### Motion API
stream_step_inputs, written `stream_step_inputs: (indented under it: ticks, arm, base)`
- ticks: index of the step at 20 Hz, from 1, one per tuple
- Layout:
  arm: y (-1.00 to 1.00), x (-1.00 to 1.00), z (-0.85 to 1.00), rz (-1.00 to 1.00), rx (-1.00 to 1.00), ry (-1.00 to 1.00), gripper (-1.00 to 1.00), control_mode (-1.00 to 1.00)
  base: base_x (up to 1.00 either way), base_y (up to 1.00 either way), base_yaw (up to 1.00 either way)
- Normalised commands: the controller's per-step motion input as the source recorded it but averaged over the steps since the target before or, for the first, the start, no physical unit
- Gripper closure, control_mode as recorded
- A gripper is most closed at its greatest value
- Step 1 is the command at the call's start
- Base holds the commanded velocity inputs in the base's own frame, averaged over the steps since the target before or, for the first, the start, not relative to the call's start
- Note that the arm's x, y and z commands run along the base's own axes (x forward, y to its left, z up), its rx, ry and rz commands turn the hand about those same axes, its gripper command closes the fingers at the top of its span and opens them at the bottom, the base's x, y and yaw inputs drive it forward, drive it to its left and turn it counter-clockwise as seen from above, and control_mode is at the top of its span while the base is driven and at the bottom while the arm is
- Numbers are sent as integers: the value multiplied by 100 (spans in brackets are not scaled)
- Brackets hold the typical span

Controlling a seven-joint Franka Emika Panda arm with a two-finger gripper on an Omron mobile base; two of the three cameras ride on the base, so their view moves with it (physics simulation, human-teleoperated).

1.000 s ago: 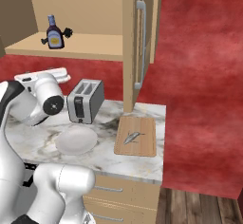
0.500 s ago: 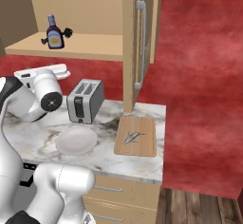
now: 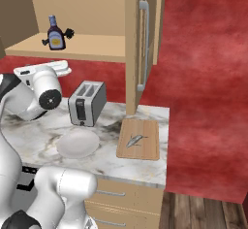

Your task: Pick the fish from the plate and place it on the cutting board. Then pick the condiment bottle from the cabinet and place it next to the cutting board.

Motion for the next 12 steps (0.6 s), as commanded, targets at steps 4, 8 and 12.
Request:
stream_step_inputs:
  ticks: [4, 8, 12]
  arm:
    - [0, 0, 19, -3, 0, 1, -100, -100]
    - [0, 0, 19, -3, 0, 1, -100, -100]
    - [0, 0, 20, -3, 0, 2, -100, -100]
  base:
    - [0, 0, 0]
    - [0, 0, 0]
    - [0, 0, 0]
